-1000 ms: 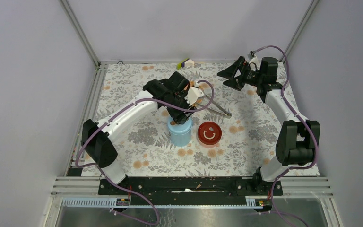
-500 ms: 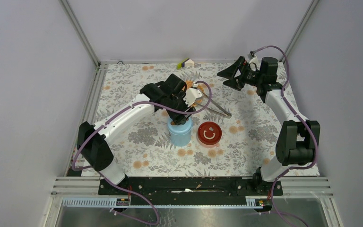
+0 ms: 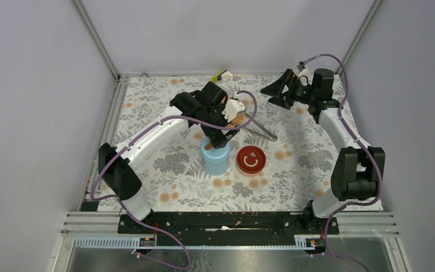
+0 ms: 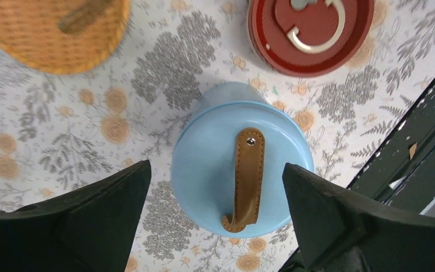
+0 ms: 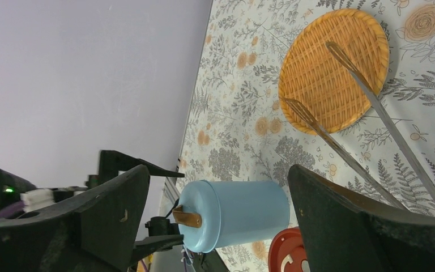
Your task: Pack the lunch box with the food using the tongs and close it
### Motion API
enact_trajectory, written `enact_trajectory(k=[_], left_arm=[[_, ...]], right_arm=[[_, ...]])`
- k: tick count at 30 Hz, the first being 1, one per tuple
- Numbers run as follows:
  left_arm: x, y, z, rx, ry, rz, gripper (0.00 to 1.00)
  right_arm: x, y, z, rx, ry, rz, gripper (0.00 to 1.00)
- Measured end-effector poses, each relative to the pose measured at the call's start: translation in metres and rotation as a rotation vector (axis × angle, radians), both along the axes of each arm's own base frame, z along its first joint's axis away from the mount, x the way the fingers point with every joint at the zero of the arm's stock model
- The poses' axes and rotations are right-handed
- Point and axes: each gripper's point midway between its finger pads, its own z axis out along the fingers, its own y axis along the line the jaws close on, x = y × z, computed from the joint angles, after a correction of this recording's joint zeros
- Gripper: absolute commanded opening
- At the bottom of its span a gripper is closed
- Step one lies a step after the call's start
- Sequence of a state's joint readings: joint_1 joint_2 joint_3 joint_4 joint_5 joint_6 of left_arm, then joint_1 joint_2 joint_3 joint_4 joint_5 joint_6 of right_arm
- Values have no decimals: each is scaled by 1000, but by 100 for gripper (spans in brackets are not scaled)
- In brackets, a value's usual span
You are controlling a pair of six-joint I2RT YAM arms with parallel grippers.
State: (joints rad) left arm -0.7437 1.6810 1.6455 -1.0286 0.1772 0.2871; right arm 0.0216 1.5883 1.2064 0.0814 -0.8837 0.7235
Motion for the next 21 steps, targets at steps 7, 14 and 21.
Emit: enact_trajectory(k=[7, 14, 21], left_arm=[[32, -6, 57, -141, -96, 71, 99], [104, 62, 108, -331, -185, 349, 99], [150, 164, 136, -479, -242, 640, 99]], right_arm=[[-10, -3, 0, -63, -19, 28, 100], [-14, -9, 18, -185, -111, 80, 100], [-18, -24, 28, -372, -236, 112, 100]])
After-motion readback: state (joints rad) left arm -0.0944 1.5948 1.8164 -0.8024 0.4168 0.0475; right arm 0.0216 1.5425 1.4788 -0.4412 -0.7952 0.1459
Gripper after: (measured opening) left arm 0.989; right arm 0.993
